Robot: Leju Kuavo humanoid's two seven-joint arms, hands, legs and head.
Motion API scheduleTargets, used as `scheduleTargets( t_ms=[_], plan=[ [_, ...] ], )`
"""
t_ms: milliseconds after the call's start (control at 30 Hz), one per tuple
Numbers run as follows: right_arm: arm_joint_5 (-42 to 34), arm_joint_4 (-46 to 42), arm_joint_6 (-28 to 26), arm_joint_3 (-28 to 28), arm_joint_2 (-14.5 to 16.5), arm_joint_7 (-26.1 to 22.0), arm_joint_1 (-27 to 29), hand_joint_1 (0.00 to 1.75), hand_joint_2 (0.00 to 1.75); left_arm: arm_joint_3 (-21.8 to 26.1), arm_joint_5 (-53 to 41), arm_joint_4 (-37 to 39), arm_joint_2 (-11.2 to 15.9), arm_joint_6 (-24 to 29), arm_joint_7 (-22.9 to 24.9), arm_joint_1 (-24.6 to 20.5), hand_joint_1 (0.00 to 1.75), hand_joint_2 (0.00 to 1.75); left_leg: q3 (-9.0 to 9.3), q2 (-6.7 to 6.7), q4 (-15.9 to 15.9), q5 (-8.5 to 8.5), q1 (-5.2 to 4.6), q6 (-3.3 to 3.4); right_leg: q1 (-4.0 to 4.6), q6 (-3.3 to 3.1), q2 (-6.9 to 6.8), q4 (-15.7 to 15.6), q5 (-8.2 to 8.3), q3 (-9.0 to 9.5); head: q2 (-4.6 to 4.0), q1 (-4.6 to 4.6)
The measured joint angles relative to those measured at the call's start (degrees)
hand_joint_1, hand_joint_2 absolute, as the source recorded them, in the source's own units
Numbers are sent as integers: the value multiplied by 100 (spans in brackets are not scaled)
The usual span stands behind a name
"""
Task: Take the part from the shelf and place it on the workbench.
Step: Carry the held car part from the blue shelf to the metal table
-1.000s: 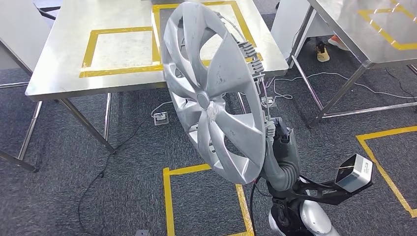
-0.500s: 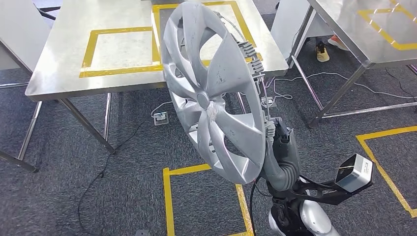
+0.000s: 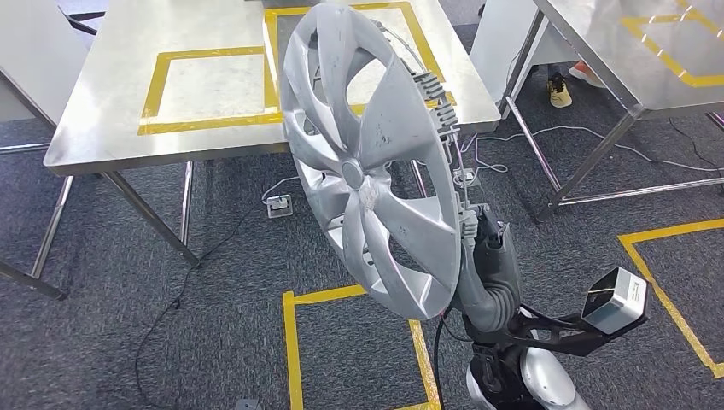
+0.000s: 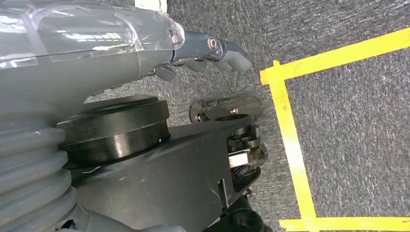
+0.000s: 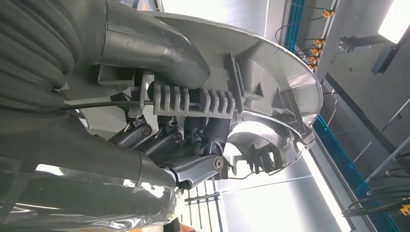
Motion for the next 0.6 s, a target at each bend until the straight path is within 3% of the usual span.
scheduleTargets(
  t_ms=[600],
  plan=[
    [-2,26,0,5,2,0,2,175,175,0,0,0,6,-8,2,0,0,175,6,-1,3,-4,-24,6,-23,7,0,-4,3,4,0,-8]
  ],
)
